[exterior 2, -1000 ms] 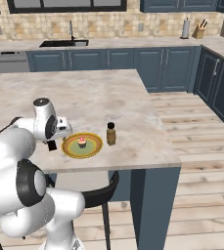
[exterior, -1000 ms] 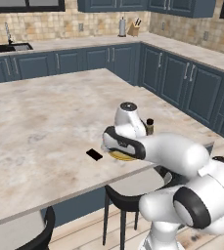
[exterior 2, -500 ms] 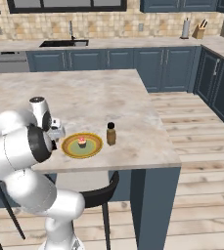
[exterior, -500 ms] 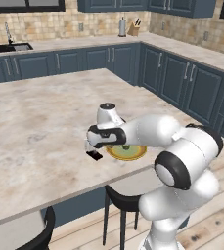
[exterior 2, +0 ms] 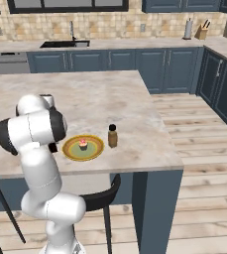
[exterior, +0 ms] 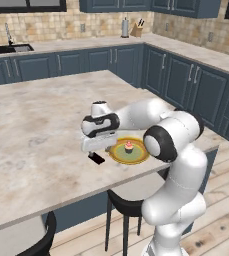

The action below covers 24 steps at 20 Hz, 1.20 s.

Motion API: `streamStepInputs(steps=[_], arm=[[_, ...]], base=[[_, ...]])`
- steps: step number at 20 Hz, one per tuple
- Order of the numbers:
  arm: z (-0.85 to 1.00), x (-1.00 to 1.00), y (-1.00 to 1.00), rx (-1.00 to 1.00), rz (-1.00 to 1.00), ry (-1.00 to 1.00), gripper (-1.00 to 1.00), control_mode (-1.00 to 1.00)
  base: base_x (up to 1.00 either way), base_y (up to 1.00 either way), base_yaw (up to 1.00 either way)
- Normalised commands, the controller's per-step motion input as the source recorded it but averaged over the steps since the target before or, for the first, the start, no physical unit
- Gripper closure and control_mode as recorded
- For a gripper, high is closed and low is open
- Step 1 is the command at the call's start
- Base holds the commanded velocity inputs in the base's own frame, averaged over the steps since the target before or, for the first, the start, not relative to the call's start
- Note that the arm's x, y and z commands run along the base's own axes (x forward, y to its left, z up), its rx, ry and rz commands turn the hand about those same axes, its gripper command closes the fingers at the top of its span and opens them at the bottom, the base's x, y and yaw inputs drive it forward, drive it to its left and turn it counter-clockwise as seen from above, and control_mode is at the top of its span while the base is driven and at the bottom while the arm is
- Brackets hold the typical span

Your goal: Take the cinnamon bottle from the cabinet and place it on the dining table, next to the plate with the cupcake. Then take the chocolate from the dining counter and place it on the cupcake plate.

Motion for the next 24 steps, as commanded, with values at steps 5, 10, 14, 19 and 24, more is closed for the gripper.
streamStepInputs(steps=[5,10,14,19,24], arm=[[-0.27,0.25,0.14,-0.02,0.02,0.01,-1.00,-1.00],[-0.29,0.21,0.13,-0.08,0.00,0.00,-1.00,-1.00],[-0.31,0.11,0.01,-0.14,-0.02,0.04,-1.00,-1.00],[-0.25,0.11,0.00,-0.10,-0.02,0.01,-1.00,-1.00],[-0.22,0.09,0.00,-0.06,0.00,0.00,-1.00,-1.00]], base=[[0.00,0.00,0.00],[0.00,0.00,0.00],[0.00,0.00,0.00],[0.00,0.00,0.00],[0.00,0.00,0.00]])
